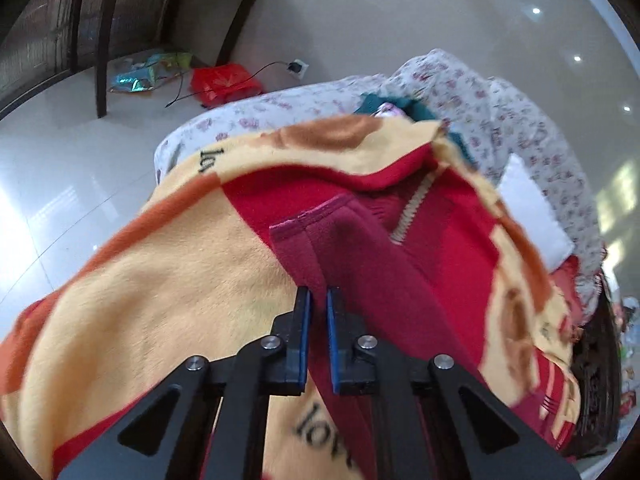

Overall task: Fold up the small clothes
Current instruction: 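Grasp the sleeve cuff with the left tool and lift it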

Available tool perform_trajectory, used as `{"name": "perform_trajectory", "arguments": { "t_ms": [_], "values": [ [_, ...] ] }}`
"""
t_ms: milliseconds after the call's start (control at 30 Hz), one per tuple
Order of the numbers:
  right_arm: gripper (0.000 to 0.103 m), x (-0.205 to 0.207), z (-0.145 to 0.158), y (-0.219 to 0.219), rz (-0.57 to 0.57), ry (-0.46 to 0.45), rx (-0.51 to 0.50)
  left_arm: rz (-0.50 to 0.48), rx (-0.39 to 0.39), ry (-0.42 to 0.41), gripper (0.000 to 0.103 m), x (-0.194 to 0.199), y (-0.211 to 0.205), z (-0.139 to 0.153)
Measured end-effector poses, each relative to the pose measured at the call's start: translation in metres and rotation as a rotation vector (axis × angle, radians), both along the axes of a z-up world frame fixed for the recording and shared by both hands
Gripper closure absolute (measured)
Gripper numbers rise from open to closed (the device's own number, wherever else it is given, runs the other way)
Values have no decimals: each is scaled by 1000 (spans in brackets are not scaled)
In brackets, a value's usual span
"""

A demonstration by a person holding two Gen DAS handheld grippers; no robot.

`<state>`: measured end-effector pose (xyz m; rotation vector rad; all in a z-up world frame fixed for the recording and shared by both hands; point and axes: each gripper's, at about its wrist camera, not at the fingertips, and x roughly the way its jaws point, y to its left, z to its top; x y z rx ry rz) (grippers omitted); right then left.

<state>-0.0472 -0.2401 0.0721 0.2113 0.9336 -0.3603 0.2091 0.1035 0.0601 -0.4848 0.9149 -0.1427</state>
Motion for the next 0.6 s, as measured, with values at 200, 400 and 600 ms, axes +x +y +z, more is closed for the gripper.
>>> {"name": "perform_trajectory", "arguments": {
  "t_ms": [200, 400, 600],
  "values": [
    [0, -6, 7, -1, -13, -33, 31, -107, 27, -127, 95, -57, -1, 67],
    [0, -17, 18, -6, -30, -68, 48, -299, -16, -228, 96, -120, -53, 122],
    [0, -36, 33, -34, -113, -131, 93, -580, -61, -289, 96, -186, -162, 144]
  ]
}}
